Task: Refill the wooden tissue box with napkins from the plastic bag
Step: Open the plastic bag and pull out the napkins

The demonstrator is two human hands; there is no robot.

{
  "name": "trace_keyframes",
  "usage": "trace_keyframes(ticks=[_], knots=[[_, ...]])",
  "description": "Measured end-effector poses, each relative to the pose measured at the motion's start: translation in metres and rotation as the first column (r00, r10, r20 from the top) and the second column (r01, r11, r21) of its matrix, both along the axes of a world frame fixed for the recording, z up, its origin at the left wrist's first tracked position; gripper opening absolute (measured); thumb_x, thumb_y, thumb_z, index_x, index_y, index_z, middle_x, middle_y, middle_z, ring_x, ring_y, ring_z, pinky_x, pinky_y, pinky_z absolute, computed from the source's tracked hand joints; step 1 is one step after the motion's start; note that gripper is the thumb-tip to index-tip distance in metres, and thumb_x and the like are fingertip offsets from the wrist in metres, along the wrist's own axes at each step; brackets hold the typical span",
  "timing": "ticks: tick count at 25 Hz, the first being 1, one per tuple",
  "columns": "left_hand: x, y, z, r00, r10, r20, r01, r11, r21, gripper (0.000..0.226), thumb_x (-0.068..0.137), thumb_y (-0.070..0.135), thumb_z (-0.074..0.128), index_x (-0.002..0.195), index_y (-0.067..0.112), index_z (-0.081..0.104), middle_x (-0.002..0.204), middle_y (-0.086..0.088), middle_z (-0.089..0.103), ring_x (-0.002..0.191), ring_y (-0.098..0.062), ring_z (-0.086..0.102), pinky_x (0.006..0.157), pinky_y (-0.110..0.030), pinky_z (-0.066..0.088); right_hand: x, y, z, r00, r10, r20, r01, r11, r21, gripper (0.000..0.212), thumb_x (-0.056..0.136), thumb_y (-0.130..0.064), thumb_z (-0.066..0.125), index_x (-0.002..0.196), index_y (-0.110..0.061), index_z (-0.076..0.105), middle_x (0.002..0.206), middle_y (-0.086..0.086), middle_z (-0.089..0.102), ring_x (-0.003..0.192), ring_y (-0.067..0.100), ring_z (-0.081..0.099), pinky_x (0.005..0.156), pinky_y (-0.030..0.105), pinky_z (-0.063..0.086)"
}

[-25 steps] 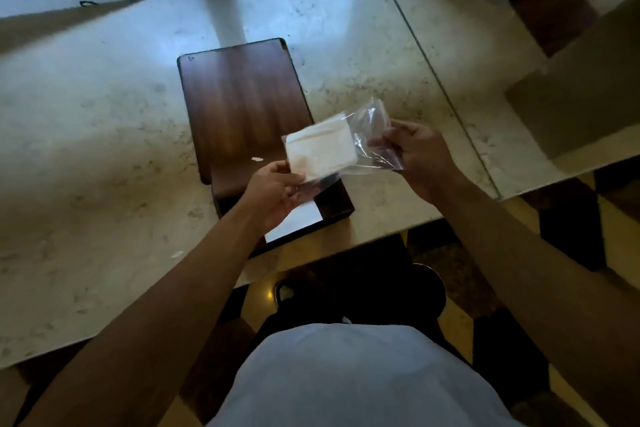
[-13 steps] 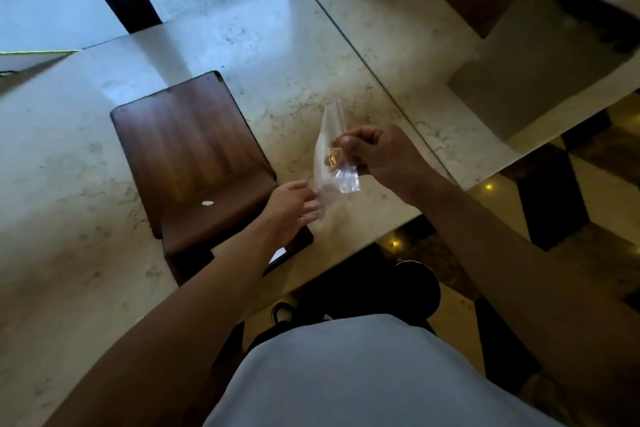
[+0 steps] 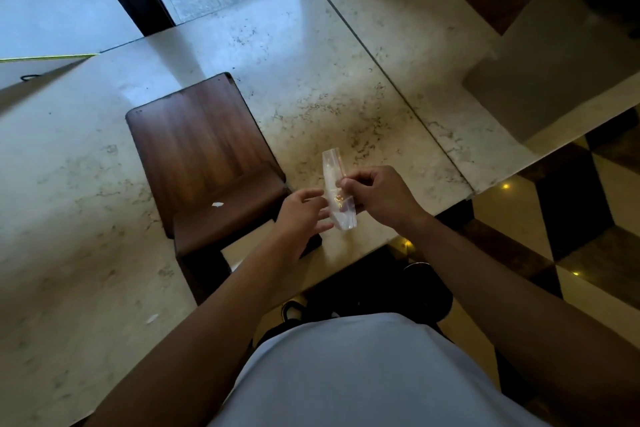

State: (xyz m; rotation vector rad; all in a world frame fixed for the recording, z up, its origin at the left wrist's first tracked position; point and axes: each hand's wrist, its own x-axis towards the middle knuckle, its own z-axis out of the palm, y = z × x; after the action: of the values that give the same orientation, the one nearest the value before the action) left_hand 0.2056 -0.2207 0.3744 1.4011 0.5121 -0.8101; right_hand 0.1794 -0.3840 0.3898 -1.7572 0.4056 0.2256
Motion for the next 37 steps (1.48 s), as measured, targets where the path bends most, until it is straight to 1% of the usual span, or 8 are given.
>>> trace_keyframes(ticks=[2,5,10,14,19,25,31,37], knots=[[-0.001,0.004,0.009,0.99,-0.04,0.136,0.032,0.998,0.06,0.026,0.098,0.006,0.059,0.124,0.002,0.06,0.113,-0.018,0.072,0.099,-0.03,0.075,0.087,-0.047,0.062,0.0,0.003,0.002,1.0,0.01,0.019,-0.01,1.0,-0.028,0.012,0.092,-0.018,0.07,0.09,-0.009,0.078,0.078,0.006,0.079,0.07,0.026,0.077,0.068,0.045,0.064],[-0.001,0.007,0.026,0.93,-0.133,0.343,0.071,0.979,0.189,0.016,0.099,0.013,0.061,0.113,0.008,0.066,0.105,-0.011,0.074,0.093,-0.023,0.075,0.081,-0.039,0.064,0.001,0.008,0.007,0.999,0.033,0.021,-0.032,0.999,-0.042,0.014,0.093,-0.017,0.07,0.09,-0.006,0.077,0.078,0.008,0.078,0.07,0.029,0.076,0.07,0.047,0.064],[0.002,0.007,0.044,0.836,-0.24,0.492,0.088,0.946,0.312,0.005,0.095,0.021,0.069,0.097,0.017,0.07,0.093,-0.005,0.074,0.088,-0.025,0.072,0.079,-0.04,0.063,-0.001,0.012,0.018,0.999,0.027,0.029,-0.027,1.0,-0.005,0.014,0.092,-0.017,0.072,0.092,-0.003,0.074,0.077,0.01,0.078,0.068,0.027,0.077,0.066,0.041,0.064],[0.005,0.006,0.048,0.815,-0.28,0.507,0.103,0.931,0.349,0.017,0.095,0.023,0.068,0.094,0.01,0.078,0.086,-0.007,0.077,0.082,-0.024,0.072,0.081,-0.042,0.062,-0.002,0.01,0.024,0.998,0.041,0.044,-0.041,0.999,0.005,0.018,0.09,-0.019,0.074,0.093,-0.001,0.073,0.078,0.011,0.079,0.07,0.026,0.077,0.065,0.037,0.064],[0.007,0.008,0.048,0.823,-0.283,0.492,0.133,0.939,0.317,0.022,0.094,0.029,0.07,0.088,0.01,0.08,0.076,-0.004,0.078,0.072,-0.022,0.073,0.077,-0.041,0.064,0.001,0.007,0.026,0.998,0.047,0.047,-0.045,0.998,-0.042,0.011,0.09,-0.013,0.07,0.089,-0.005,0.077,0.077,0.008,0.079,0.07,0.024,0.077,0.067,0.037,0.063],[0.011,0.01,0.047,0.842,-0.266,0.469,0.152,0.951,0.268,0.022,0.091,0.03,0.074,0.085,0.01,0.081,0.074,-0.005,0.079,0.069,-0.019,0.076,0.072,-0.034,0.065,0.004,0.007,0.03,0.991,0.12,0.055,-0.108,0.977,-0.184,0.016,0.089,-0.027,0.076,0.081,-0.012,0.076,0.073,0.004,0.078,0.068,0.019,0.076,0.063,0.033,0.063],[0.017,0.011,0.046,0.855,-0.294,0.426,0.194,0.945,0.263,0.024,0.093,0.025,0.073,0.087,0.002,0.08,0.076,-0.011,0.079,0.07,-0.023,0.076,0.073,-0.036,0.065,0.005,0.007,0.031,0.99,0.137,0.017,-0.131,0.975,-0.18,0.017,0.086,-0.025,0.077,0.083,-0.008,0.075,0.074,0.004,0.078,0.064,0.014,0.074,0.055,0.021,0.055],[0.024,0.017,0.045,0.849,-0.348,0.398,0.268,0.932,0.243,0.02,0.094,0.014,0.068,0.08,0.003,0.079,0.075,-0.011,0.079,0.067,-0.021,0.076,0.072,-0.035,0.065,0.003,0.007,0.03,0.983,0.185,0.017,-0.181,0.973,-0.142,0.014,0.088,-0.021,0.076,0.087,-0.008,0.075,0.076,0.005,0.078,0.065,0.014,0.074,0.057,0.022,0.056]])
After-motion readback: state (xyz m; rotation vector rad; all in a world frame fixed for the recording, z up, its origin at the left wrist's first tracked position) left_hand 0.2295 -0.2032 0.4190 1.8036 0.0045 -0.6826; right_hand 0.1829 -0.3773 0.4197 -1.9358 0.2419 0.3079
